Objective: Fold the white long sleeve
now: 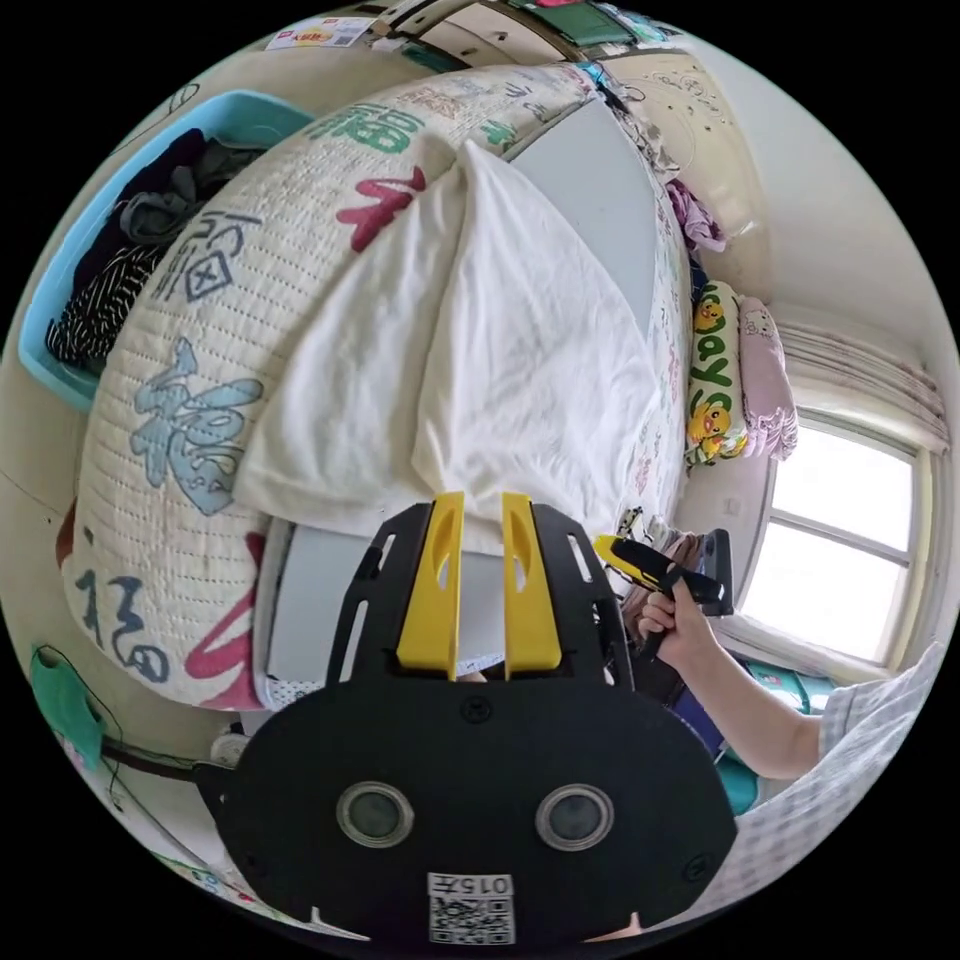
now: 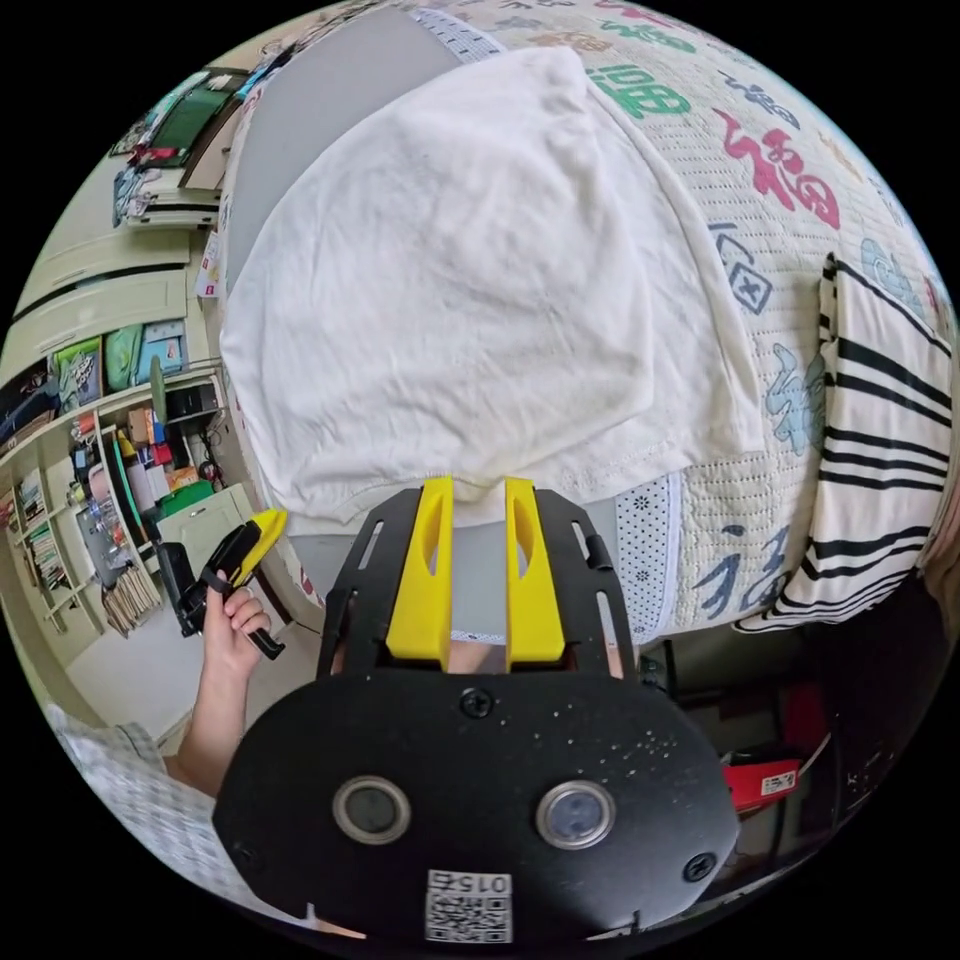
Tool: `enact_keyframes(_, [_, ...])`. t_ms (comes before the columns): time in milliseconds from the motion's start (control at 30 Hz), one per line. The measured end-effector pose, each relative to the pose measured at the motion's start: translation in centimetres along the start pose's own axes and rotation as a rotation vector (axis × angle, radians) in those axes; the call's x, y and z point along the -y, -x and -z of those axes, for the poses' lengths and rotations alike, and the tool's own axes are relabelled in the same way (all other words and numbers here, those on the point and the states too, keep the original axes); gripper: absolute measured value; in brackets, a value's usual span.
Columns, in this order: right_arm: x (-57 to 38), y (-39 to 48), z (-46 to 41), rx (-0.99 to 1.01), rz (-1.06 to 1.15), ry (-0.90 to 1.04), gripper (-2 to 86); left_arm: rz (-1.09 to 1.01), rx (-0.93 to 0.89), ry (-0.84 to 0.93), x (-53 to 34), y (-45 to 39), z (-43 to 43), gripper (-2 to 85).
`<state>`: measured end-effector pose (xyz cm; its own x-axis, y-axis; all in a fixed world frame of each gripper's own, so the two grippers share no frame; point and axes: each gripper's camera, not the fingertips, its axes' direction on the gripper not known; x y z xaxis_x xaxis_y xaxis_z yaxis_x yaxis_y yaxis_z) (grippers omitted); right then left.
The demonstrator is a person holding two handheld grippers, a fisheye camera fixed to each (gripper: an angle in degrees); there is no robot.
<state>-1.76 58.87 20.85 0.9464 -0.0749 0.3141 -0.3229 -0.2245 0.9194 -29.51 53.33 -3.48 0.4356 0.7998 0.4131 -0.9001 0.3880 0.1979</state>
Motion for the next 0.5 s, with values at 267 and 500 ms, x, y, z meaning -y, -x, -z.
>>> enact_keyframes(267, [0.3, -2.6, 0.0, 0.041, 0.043, 0.004, 2.8, 0.064, 0.102, -0.021, -2.8, -3.9, -2.6, 5.7])
enact_keyframes(500, [0.4, -4.8, 0.0, 0.066, 0.068, 0.038, -0.3, 0.061, 0.174, -0.018, -4.6, -6.4, -2.3, 1.3])
